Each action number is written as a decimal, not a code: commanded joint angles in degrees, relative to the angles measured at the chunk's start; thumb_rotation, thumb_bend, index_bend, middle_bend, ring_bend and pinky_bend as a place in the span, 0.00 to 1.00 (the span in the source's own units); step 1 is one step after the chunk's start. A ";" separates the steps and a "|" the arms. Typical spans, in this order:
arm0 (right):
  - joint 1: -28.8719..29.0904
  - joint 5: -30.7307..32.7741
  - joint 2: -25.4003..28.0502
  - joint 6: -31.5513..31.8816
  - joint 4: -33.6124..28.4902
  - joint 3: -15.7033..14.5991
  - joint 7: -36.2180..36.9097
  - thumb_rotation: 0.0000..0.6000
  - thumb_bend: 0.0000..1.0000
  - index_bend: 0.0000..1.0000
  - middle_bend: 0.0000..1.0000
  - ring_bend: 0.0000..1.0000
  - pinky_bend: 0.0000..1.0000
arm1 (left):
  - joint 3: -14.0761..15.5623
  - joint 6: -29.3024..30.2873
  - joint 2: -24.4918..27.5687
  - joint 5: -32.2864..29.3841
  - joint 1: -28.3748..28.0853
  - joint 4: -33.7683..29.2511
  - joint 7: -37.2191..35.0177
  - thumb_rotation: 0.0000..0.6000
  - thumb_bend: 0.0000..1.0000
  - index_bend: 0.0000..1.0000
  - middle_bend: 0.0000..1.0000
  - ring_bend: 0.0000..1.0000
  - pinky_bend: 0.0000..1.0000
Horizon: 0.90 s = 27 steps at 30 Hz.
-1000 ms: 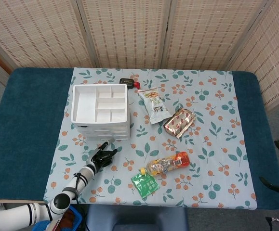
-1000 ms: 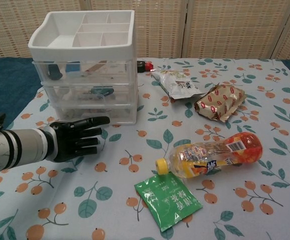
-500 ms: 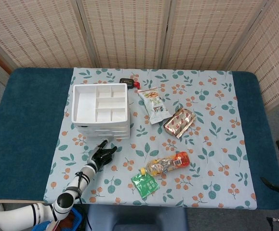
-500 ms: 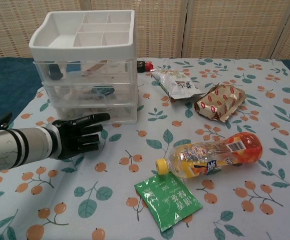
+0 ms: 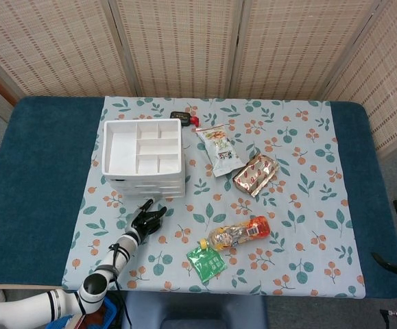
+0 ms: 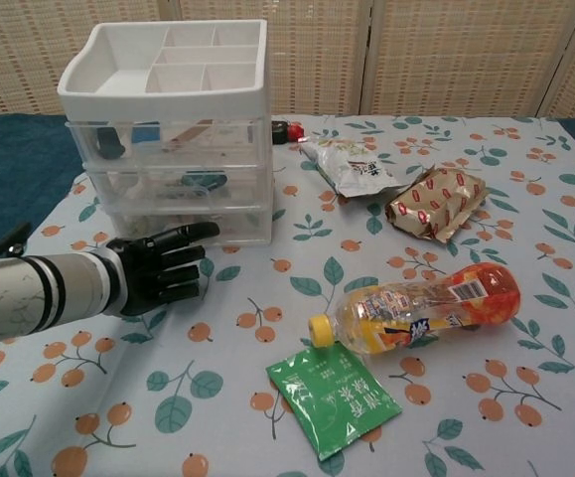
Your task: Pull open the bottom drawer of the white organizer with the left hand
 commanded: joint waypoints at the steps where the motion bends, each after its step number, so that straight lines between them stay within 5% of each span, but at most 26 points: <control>1: -0.02 0.02 0.02 0.02 -0.01 0.03 0.00 1.00 0.08 0.00 0.10 0.04 0.13 | -0.34 0.15 -0.31 -0.27 -0.09 0.35 0.46 1.00 0.33 0.18 0.93 1.00 1.00; 27: -0.11 0.16 0.02 -0.07 -0.22 0.19 -0.27 1.00 0.08 0.00 0.10 0.04 0.13 | -2.81 -1.75 -1.10 -4.49 -0.45 2.40 2.49 1.00 0.33 0.26 0.93 1.00 1.00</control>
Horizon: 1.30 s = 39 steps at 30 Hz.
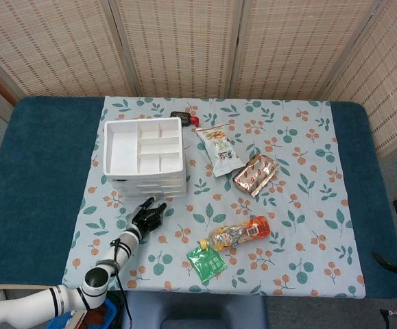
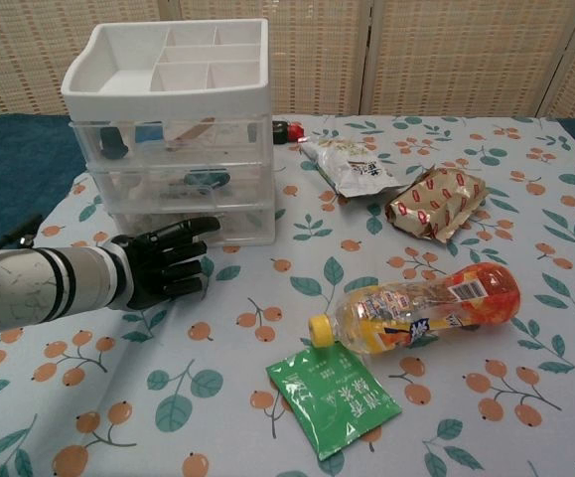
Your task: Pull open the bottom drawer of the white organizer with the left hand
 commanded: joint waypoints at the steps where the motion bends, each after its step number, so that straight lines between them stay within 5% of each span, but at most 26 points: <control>1: -0.01 -0.02 0.01 0.00 0.00 -0.01 0.02 1.00 0.08 0.00 0.10 0.04 0.13 | -0.08 -0.14 0.07 -0.25 0.06 -0.01 0.16 1.00 0.33 0.26 0.93 1.00 1.00; 26: 0.28 -0.22 -0.15 -0.49 -0.28 -0.01 -0.58 1.00 0.08 0.00 0.10 0.04 0.13 | 1.90 -2.45 2.63 2.12 4.91 -5.37 -0.42 1.00 0.33 0.28 0.93 1.00 1.00; 33: 0.33 -0.25 -0.09 -0.47 -0.33 0.04 -0.62 1.00 0.08 0.00 0.10 0.04 0.13 | 2.38 -1.58 3.30 3.99 6.15 -7.76 -0.40 1.00 0.33 0.13 0.93 1.00 1.00; 39: 0.36 -0.05 -0.14 -0.66 -0.12 0.05 -0.41 1.00 0.08 0.00 0.10 0.04 0.13 | 3.60 -0.30 4.84 6.14 8.02 -10.61 -0.05 1.00 0.33 0.10 0.93 1.00 1.00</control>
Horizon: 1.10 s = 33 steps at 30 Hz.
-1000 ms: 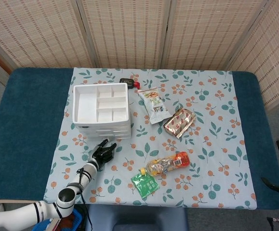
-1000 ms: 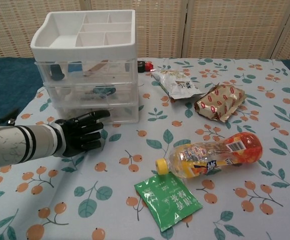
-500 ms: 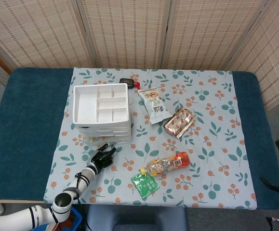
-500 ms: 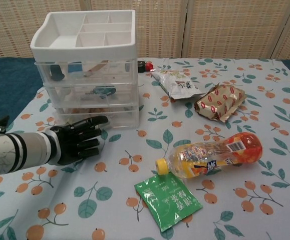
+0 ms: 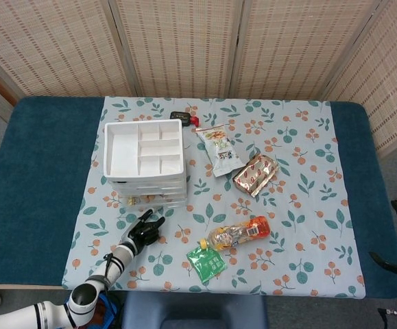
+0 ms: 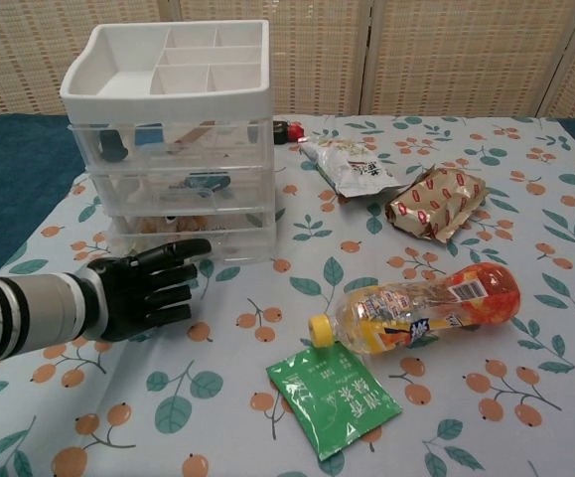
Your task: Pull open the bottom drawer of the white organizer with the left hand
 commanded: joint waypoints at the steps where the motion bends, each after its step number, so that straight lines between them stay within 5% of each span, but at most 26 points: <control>1: 0.02 0.09 -0.05 -0.06 0.13 0.02 0.07 1.00 0.08 0.00 0.10 0.04 0.13 | 0.78 0.75 1.08 1.14 1.19 -1.65 0.19 1.00 0.33 0.10 0.93 1.00 1.00; 7: 0.05 0.12 -0.11 -0.11 0.44 0.05 0.42 1.00 0.08 0.00 0.10 0.04 0.13 | 2.67 3.05 4.22 7.17 4.18 -5.78 1.90 1.00 0.33 0.13 0.92 1.00 1.00; 20: 0.19 0.08 -0.40 -0.28 1.21 0.09 1.20 1.00 0.08 0.00 0.10 0.04 0.13 | 8.29 9.12 11.78 31.63 8.23 -11.58 9.73 1.00 0.33 0.23 0.91 1.00 1.00; 33: 0.00 -0.06 -0.57 0.00 1.62 -0.02 1.72 1.00 0.08 0.00 0.10 0.04 0.13 | 11.65 14.85 11.16 32.36 0.91 -4.75 30.18 1.00 0.33 0.23 0.91 1.00 1.00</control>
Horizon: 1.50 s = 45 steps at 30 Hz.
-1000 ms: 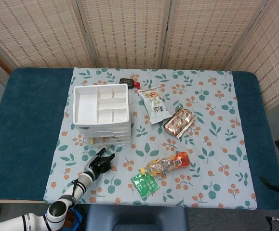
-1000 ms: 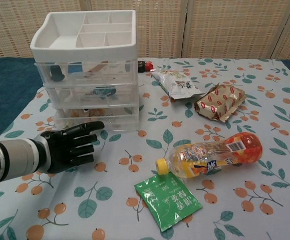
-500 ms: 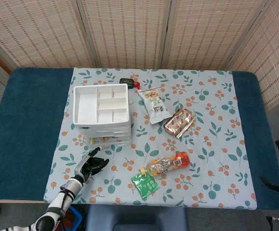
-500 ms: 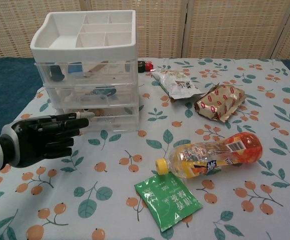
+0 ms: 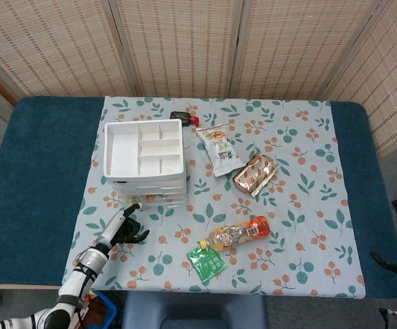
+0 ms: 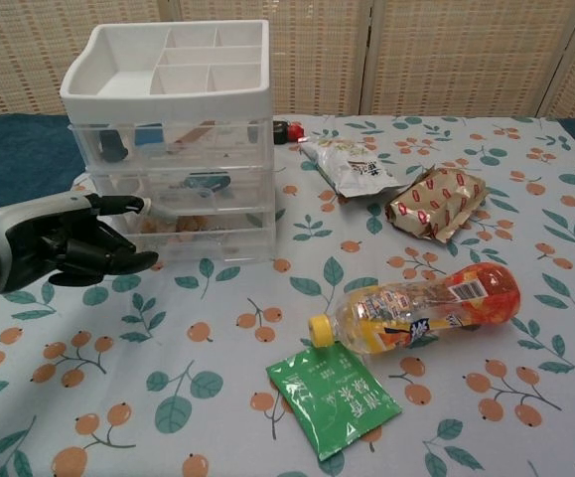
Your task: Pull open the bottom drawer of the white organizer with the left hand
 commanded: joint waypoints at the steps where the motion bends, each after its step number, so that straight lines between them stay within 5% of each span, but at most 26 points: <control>1: 0.01 -0.02 -0.01 -0.04 0.00 -0.02 -0.02 1.00 0.08 0.00 0.10 0.04 0.13 | 1.35 2.77 -1.21 -1.28 -2.76 2.46 6.04 1.00 0.33 0.23 0.91 1.00 1.00; 22: -0.17 0.37 0.09 -0.04 -0.18 0.01 -0.27 1.00 0.08 0.00 0.10 0.04 0.13 | 3.50 9.34 -9.24 -5.95 -7.15 11.41 18.19 1.00 0.33 0.22 0.91 1.00 1.00; 45: -0.41 0.46 0.10 0.20 -0.26 0.03 -0.35 1.00 0.08 0.00 0.10 0.04 0.13 | 9.22 9.17 -3.46 1.65 -6.07 4.03 18.59 1.00 0.33 0.31 0.91 1.00 1.00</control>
